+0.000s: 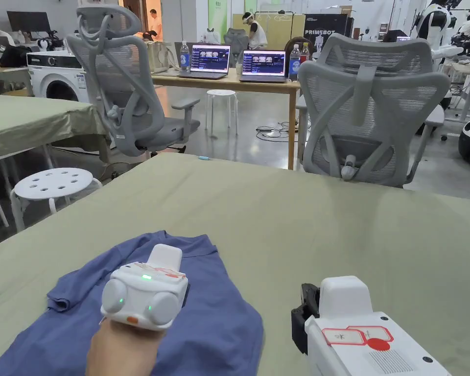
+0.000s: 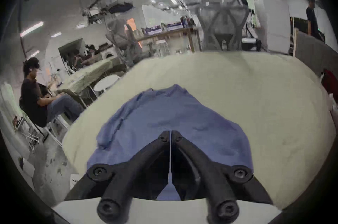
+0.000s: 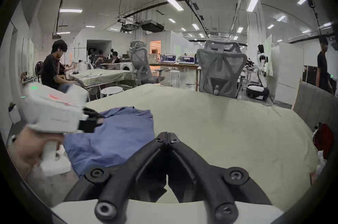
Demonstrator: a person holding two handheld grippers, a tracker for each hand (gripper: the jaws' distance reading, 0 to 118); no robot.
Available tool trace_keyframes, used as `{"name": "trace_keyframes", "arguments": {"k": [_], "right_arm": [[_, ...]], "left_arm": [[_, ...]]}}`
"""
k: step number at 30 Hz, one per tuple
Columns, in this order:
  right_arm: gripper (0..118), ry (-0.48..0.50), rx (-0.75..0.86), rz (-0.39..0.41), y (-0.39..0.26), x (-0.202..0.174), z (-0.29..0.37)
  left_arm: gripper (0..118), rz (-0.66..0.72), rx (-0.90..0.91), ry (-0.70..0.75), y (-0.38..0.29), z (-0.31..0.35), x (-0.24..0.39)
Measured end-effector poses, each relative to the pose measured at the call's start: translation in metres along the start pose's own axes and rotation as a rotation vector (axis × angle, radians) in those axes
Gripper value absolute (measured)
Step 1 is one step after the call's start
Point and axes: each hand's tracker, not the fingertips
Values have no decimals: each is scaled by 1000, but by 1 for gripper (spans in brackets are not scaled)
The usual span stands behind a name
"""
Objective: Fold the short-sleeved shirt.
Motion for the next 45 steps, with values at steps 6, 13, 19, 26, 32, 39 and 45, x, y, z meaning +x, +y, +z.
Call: {"name": "trace_keyframes", "arguments": {"k": [6,13,19,26,32,39,45], "right_arm": [[0,-9,-62,16,-15,17,-42],[0,-18,-117,7,-32,32,-61],[0,-31,-128,-5,-39,47,-57],[0,-95,-91,-20,-28,84,-20],[0,-218,-53,-51,-25,132,38],[0,-427,-27,-89,-38,204,116],[0,-544,-31,-157,-52,257,173]], "left_arm": [[0,16,-335,-148,10,-132,-1],[107,193,-288,-253,5,-160,-6],[40,106,-347,-216,1,-166,4],[0,141,-177,-218,29,-106,9],[0,31,6,-425,92,-19,101],[0,-130,167,-813,144,83,279],[0,-366,80,-923,111,102,423]]}}
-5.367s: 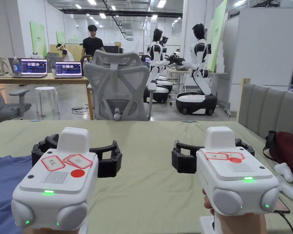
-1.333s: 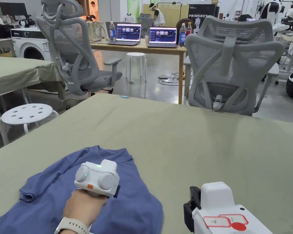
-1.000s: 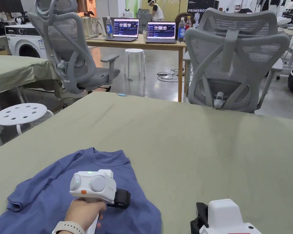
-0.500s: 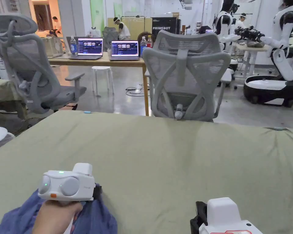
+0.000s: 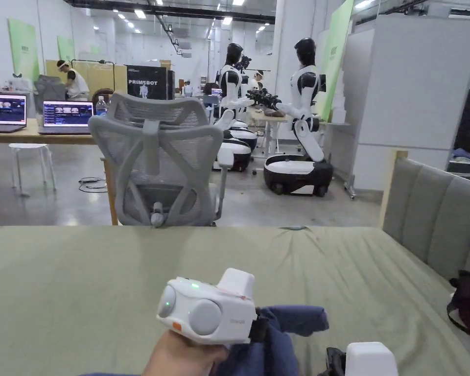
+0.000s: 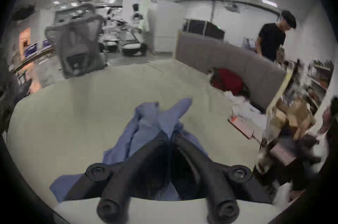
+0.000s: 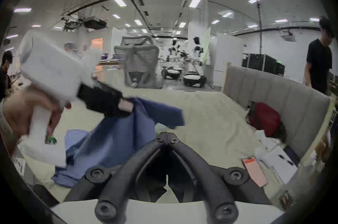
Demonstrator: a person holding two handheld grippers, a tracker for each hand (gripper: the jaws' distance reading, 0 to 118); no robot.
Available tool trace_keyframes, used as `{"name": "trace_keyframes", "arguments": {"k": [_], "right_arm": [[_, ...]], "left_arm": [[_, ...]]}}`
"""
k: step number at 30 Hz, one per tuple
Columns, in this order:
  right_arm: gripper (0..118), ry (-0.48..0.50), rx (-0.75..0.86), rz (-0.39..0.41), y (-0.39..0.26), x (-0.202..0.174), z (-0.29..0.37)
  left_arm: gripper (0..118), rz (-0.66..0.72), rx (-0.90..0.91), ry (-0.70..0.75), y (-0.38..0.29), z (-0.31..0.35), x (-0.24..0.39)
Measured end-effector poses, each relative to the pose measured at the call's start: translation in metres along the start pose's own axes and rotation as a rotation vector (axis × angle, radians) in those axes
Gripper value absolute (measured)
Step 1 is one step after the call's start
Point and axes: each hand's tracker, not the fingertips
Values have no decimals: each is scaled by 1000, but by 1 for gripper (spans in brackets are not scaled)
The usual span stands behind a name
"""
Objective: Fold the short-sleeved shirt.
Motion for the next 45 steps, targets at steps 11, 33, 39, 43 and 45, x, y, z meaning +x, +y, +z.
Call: {"name": "trace_keyframes", "arguments": {"k": [11,33,39,43,45], "right_arm": [[0,-59,-56,-10,-24,57,-9],[0,172,-12,42,-18,-48,-28],[0,140,-53,51,-25,-34,-41],[0,96,-75,38,-33,-13,-54],[0,69,-82,30,-33,-1,-54]], "left_arm": [[9,97,-188,92,-89,-118,19],[0,263,325,661,-177,215,-65],[0,459,-4,527,-152,154,-214],[0,420,-172,559,-145,95,-264],[20,413,-197,604,-145,74,-265]]}}
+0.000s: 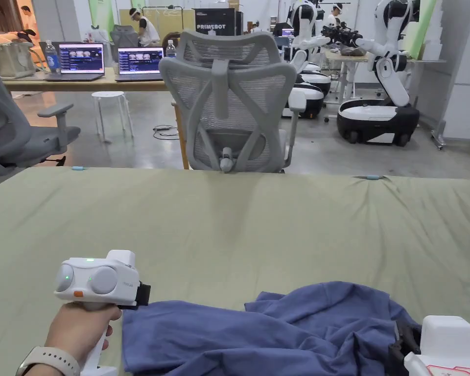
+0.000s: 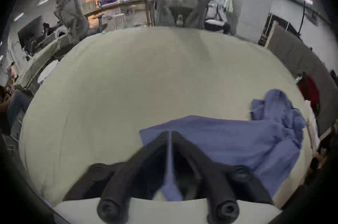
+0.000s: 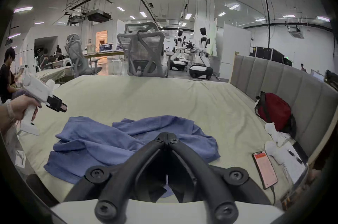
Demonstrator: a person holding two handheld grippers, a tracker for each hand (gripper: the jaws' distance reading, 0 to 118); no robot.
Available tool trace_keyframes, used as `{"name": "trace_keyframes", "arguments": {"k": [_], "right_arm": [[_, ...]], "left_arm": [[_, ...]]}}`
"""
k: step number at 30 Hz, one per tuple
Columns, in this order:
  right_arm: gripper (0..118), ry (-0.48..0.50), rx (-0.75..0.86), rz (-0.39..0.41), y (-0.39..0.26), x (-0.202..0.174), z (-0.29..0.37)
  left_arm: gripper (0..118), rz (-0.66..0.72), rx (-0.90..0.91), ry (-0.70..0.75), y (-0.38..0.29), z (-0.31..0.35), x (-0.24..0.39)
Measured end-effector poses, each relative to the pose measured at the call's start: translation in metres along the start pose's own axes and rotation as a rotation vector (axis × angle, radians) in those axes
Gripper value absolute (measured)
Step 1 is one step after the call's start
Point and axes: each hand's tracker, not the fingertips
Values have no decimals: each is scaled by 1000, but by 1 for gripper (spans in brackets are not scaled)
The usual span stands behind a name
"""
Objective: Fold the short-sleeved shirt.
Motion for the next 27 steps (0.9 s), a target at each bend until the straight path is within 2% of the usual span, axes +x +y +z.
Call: {"name": "trace_keyframes", "arguments": {"k": [1,2,3,4,6,7,9,10,11,12,16,18,21,22,24,25,27], "right_arm": [[0,-9,-6,-4,-1,5,3],[0,-19,-19,-4,-1,11,2],[0,-34,-29,-2,-3,17,0],[0,-47,-31,1,-4,21,0],[0,-73,-43,-1,-6,31,0],[0,-79,-50,-2,-7,36,-2],[0,-96,-61,0,-5,45,1],[0,-106,-65,0,-5,50,-1],[0,-114,-69,-4,-5,57,-4],[0,-122,-77,-11,-5,66,-10],[0,-143,-150,-54,-5,102,-52],[0,-120,-200,-69,-13,124,-82],[2,-69,-248,-141,-22,137,-124],[24,-80,-298,-163,-27,141,-140],[98,-79,-386,-178,-42,146,-165],[115,-70,-401,-179,-39,138,-162],[103,-118,-428,-165,-51,137,-176]], "left_arm": [[72,-16,1,11,0,-9,4],[104,-22,-11,21,-3,-20,7],[117,-29,-28,16,-6,-30,10],[109,-25,-41,13,-8,-38,12],[82,-3,-90,54,-14,-57,14],[63,-14,-128,54,-19,-66,11],[57,-7,-132,33,-27,-73,9],[41,17,-115,38,-25,-67,9],[0,41,-114,14,-22,-62,6],[0,50,-96,-39,-21,-57,6],[0,15,-4,-48,-19,-23,22],[0,26,60,-66,-19,-6,24],[0,39,92,-77,-25,12,27],[0,36,96,-77,-26,16,26],[0,30,101,-77,-28,19,26],[0,27,99,-78,-29,20,26],[0,26,95,-80,-29,20,23]]}}
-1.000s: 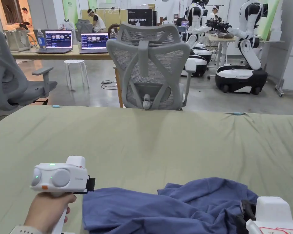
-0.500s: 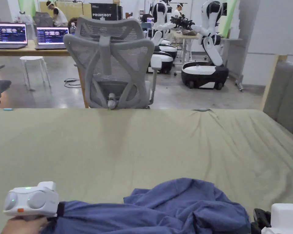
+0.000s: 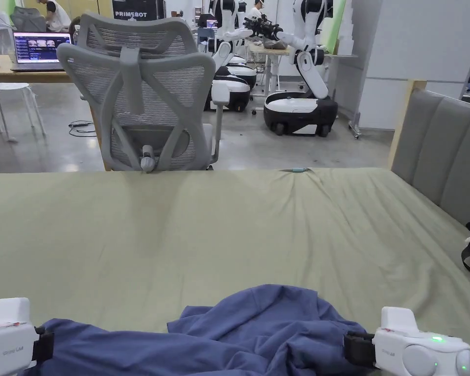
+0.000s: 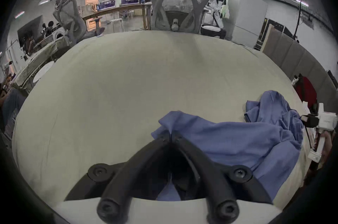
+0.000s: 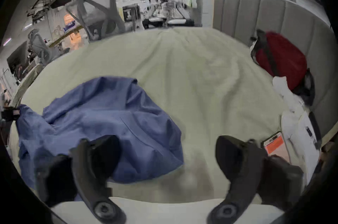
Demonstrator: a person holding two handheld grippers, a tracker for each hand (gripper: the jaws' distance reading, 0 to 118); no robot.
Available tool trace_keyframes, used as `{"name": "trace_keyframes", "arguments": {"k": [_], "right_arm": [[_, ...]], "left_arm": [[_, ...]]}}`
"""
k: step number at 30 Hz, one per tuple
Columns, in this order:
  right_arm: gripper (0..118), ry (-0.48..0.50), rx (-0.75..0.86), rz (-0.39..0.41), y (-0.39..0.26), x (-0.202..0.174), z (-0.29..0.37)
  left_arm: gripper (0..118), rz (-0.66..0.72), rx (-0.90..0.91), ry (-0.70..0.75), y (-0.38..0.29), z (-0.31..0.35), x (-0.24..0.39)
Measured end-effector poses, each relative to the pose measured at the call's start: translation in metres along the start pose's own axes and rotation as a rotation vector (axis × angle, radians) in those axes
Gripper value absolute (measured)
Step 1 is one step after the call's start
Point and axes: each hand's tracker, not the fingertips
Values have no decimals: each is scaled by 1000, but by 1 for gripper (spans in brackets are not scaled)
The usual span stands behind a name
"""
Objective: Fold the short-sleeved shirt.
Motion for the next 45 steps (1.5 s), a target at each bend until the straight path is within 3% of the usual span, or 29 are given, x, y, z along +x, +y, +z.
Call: {"name": "trace_keyframes", "arguments": {"k": [3,4,5,6,9,15,18,21,29,36,45], "right_arm": [[65,50,-148,29,-10,-5,-20],[53,7,-56,98,-9,-11,-6],[22,62,-78,133,-5,-13,0],[8,108,-105,107,1,-16,6],[8,104,-68,107,12,-16,35],[8,42,239,108,75,-19,120],[8,-2,355,168,110,-29,159],[8,-87,480,198,143,-33,195],[8,-141,698,182,237,-37,260],[8,-181,725,181,272,-40,256],[8,-201,635,145,227,-33,160]], "left_arm": [[0,-10,-11,8,-1,-1,2],[0,-25,-19,12,-1,-2,0],[0,-39,-23,16,-1,-1,1],[0,-50,-23,19,-1,1,2],[0,-84,1,27,5,13,0],[0,-129,181,66,48,75,-12],[0,-188,250,134,83,102,-20],[0,-158,330,145,120,129,-27],[0,-130,527,150,216,178,-12],[0,-130,552,152,261,168,-1],[0,-79,418,115,215,82,-7]]}}
